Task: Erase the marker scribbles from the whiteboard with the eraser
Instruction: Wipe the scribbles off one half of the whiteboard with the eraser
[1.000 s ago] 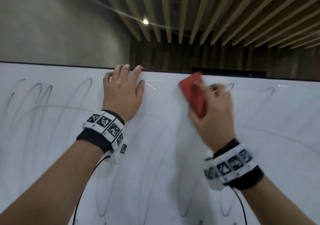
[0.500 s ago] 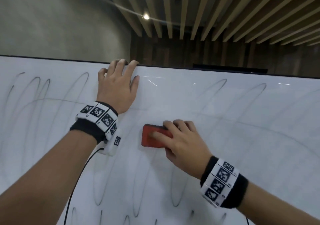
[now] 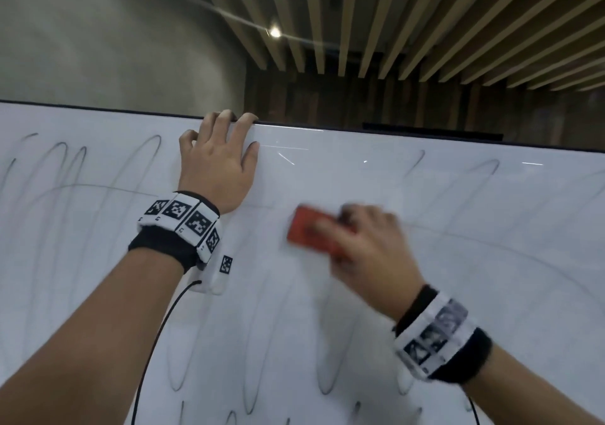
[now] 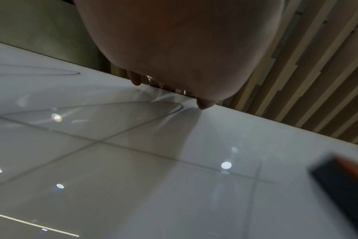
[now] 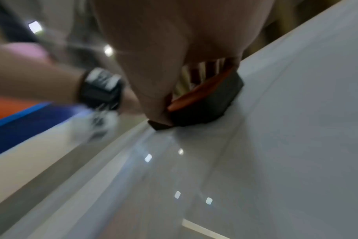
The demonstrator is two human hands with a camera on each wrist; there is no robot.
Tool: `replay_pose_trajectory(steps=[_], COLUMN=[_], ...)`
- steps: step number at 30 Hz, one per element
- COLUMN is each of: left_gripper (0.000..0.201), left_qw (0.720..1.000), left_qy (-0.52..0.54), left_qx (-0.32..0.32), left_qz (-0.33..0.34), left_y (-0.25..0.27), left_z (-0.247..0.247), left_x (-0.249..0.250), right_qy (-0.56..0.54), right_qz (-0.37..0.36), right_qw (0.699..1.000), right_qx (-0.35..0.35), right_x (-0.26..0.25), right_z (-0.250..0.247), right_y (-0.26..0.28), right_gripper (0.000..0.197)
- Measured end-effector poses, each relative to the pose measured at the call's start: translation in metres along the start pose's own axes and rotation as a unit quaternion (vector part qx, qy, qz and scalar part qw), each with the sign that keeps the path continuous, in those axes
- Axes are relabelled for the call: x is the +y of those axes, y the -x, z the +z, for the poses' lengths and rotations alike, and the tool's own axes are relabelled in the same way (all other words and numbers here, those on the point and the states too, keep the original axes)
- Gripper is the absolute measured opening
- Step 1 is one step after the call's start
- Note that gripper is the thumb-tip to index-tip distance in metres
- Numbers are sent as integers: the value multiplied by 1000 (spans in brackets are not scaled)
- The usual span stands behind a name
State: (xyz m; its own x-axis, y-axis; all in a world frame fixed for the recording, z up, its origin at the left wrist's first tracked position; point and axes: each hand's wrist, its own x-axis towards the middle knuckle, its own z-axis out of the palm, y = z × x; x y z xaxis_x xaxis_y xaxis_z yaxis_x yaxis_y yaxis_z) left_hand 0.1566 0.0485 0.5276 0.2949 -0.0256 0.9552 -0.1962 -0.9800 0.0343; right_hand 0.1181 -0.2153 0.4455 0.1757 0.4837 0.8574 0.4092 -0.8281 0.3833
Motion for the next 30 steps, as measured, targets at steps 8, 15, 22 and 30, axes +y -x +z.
replay_pose_trajectory(steps=[8,15,22,30], left_gripper=[45,45,44,42], left_qw=[1000,999,999,999], left_qy=[-5,-17,-23,-25], left_qx=[31,34,46,41], left_qz=[6,12,14,4], left_y=[2,2,2,2], left_z=[4,7,9,7], left_x=[0,-3,-5,0], right_qy=[20,-46,30,44], right_qz=[176,284,62,377], right_qw=[981,950,998,907], right_qx=[72,121,1,184], right_x=[19,48,-43,68], right_z=[-18,-30,18,-37], right_y=[-8,-10,24,-3], right_gripper=[69,63,62,64])
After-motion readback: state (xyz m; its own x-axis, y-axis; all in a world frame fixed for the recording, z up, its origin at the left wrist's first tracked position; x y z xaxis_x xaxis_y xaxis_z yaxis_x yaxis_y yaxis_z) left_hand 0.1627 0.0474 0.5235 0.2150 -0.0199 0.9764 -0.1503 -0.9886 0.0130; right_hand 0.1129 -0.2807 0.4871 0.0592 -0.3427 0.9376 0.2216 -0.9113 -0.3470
